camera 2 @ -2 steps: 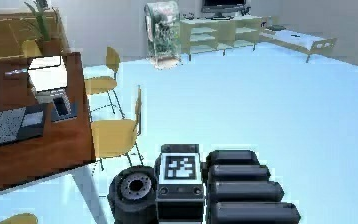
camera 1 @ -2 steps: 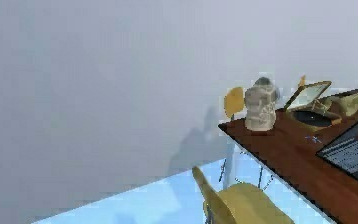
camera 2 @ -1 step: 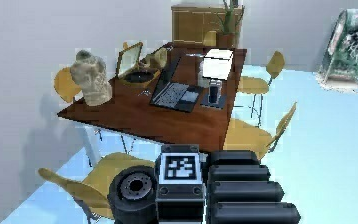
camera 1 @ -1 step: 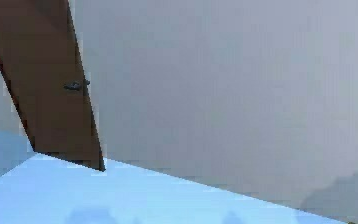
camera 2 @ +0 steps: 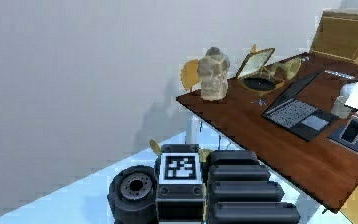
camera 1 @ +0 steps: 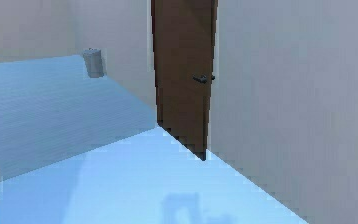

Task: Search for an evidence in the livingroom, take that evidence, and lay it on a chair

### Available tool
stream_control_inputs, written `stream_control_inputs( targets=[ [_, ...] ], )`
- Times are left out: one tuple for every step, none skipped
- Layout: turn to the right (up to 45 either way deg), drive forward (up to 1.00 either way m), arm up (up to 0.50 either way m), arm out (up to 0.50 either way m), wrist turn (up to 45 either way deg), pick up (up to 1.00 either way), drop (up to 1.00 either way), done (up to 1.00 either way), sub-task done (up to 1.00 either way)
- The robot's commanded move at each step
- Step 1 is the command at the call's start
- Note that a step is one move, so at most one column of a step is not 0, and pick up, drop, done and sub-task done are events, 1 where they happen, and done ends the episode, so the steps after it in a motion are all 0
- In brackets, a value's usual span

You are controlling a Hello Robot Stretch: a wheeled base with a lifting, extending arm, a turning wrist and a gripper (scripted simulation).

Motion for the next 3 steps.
stream_control_inputs(
  targets=[
    [-3.0,0.00,0.00,0.00,0.0,0.00,0.00,0.00,0.00],
    [0.0,0.00,0.00,0.48,0.0,0.00,0.00,0.00,0.00],
    [0.0,0.00,0.00,0.00,45.0,0.00,0.00,0.00,0.00]
  ],
)
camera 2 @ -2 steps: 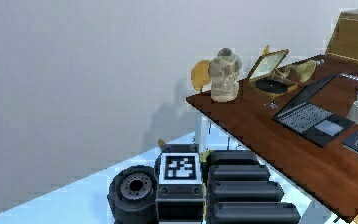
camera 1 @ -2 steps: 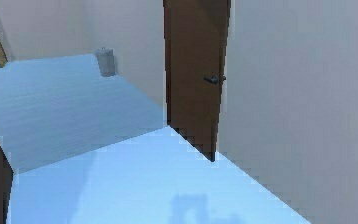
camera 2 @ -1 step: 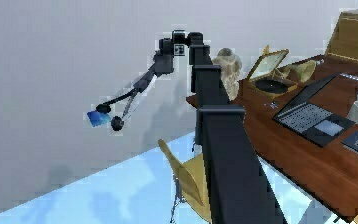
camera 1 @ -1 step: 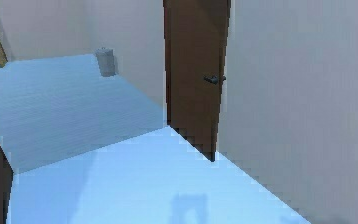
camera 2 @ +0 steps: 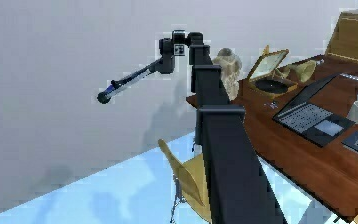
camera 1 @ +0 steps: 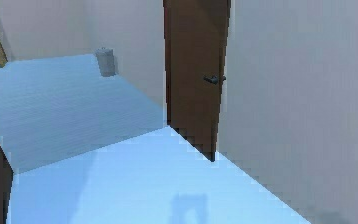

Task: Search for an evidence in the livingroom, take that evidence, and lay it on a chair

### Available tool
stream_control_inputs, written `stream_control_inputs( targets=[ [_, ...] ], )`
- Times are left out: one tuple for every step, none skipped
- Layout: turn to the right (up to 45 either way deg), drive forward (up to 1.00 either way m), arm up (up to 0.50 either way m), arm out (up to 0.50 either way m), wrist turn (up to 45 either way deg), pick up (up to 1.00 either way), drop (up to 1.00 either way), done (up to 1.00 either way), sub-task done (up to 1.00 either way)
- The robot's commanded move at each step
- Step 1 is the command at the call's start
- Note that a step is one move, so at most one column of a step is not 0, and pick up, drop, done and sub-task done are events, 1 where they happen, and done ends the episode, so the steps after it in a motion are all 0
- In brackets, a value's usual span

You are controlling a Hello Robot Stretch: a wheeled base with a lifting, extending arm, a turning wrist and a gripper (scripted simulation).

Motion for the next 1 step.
stream_control_inputs(
  targets=[
    [0.0,0.00,0.00,0.00,45.0,0.00,0.00,0.00,0.00]
  ],
)
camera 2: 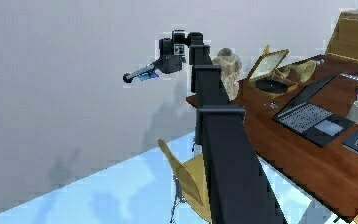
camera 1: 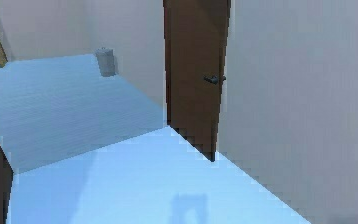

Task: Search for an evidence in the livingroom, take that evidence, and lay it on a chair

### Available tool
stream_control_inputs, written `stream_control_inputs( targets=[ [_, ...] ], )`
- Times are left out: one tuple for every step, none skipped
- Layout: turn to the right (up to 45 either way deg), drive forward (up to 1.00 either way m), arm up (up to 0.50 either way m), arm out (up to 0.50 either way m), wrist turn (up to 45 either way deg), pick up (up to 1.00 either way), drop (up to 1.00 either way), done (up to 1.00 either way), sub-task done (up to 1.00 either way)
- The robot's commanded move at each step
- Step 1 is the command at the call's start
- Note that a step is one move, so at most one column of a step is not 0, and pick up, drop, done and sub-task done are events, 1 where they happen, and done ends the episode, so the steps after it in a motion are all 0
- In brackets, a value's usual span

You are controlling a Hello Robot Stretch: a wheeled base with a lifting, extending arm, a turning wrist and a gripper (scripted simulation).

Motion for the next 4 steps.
stream_control_inputs(
  targets=[
    [0.0,0.00,0.00,0.00,45.0,0.00,0.00,0.00,0.00],
    [0.0,0.00,0.00,0.00,45.0,0.00,0.00,0.00,0.00],
    [0.0,0.00,0.00,0.00,18.0,0.00,0.00,0.00,0.00],
    [0.0,0.00,-0.22,0.00,0.0,0.00,0.00,0.00,0.00]
  ],
)
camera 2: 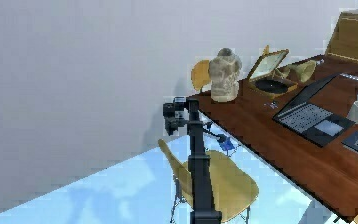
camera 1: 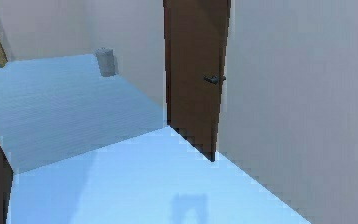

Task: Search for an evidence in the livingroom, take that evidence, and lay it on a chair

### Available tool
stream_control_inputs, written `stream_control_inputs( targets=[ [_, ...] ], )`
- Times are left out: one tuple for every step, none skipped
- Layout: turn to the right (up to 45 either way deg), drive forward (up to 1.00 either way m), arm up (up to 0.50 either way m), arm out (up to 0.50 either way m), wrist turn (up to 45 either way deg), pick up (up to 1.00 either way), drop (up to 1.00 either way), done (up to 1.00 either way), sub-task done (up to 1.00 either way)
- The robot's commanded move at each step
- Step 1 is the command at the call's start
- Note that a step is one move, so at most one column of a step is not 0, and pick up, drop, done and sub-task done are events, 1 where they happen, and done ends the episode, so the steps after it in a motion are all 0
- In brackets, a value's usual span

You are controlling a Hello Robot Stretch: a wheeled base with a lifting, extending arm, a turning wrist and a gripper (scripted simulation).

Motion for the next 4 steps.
stream_control_inputs(
  targets=[
    [0.0,0.00,-0.32,0.00,0.0,0.00,0.00,0.00,0.00],
    [0.0,0.00,0.00,0.00,0.0,0.00,1.00,0.00,0.00],
    [0.0,0.00,0.10,0.00,0.0,0.00,0.00,0.00,0.00],
    [0.0,0.00,0.00,-0.08,0.0,0.00,0.00,0.00,0.00]
  ],
)
